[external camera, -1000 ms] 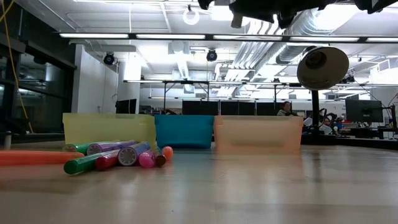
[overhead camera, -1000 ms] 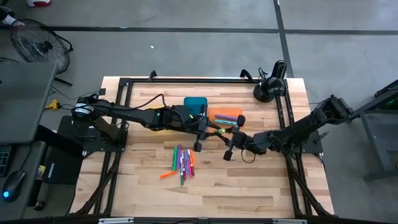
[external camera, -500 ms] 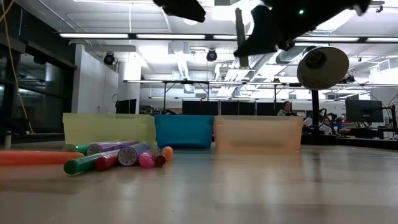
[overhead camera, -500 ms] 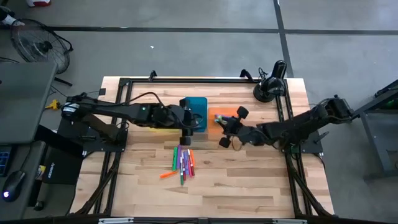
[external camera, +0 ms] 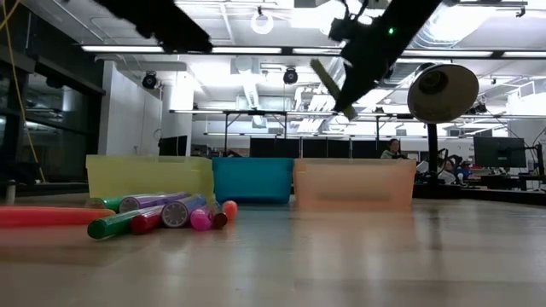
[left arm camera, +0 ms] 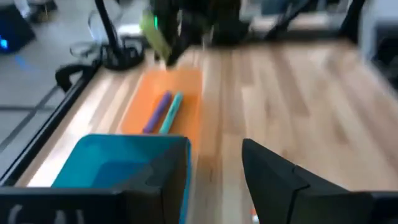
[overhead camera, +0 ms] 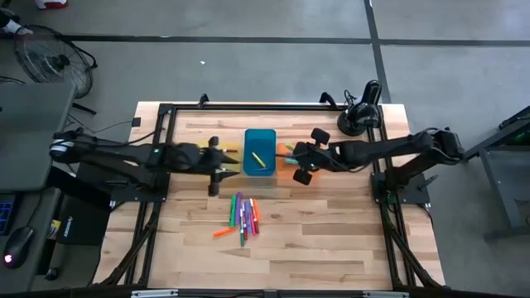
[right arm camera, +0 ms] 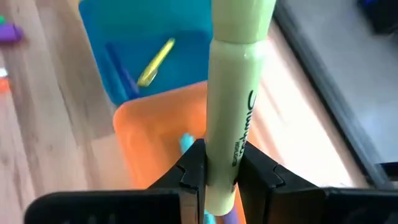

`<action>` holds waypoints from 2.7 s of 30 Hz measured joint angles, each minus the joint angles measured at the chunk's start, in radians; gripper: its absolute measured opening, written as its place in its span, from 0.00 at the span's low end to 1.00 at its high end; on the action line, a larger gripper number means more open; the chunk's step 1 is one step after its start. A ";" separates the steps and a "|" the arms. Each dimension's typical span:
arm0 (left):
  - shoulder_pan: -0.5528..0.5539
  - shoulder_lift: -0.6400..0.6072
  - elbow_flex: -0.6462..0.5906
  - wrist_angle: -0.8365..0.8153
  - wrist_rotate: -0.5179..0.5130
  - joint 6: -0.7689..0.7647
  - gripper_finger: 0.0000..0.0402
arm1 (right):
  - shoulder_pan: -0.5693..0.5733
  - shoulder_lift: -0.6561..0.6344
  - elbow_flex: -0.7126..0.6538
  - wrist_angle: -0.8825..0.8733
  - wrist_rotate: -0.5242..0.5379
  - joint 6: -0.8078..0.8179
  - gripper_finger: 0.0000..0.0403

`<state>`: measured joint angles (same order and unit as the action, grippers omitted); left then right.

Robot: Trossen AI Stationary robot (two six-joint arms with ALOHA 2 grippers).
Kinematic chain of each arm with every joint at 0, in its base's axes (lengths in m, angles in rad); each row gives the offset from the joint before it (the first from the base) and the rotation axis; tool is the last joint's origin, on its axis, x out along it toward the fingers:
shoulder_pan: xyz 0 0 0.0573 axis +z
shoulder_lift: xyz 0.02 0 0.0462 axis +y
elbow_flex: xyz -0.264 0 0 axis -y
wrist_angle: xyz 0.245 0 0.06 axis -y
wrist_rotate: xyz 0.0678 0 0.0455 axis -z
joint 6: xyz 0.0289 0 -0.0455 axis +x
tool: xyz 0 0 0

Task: Pick & Place Markers
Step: Put the light green highlighter into the orange bin, then put the right orange pen into the blue bin

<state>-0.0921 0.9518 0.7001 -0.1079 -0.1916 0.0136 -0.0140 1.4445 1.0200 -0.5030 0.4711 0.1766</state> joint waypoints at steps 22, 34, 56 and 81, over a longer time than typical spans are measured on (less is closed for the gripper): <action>0.000 -0.420 -0.310 0.187 0.174 -0.043 0.34 | -0.205 0.394 0.358 -0.531 -0.289 -0.196 0.13; 0.000 -0.420 -0.312 0.178 0.186 -0.045 0.34 | -0.205 0.530 0.436 -0.685 -0.325 -0.230 0.13; 0.000 -0.419 -0.312 0.157 0.185 -0.048 0.34 | -0.208 0.547 0.438 -0.688 -0.237 -0.224 0.40; 0.000 -0.419 -0.311 0.103 0.182 -0.041 0.34 | -0.032 0.543 0.833 -0.743 -0.325 0.403 0.38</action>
<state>-0.0922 0.5327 0.3889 -0.0046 -0.0093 -0.0279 -0.0464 1.9877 1.8526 -1.2455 0.1460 0.5799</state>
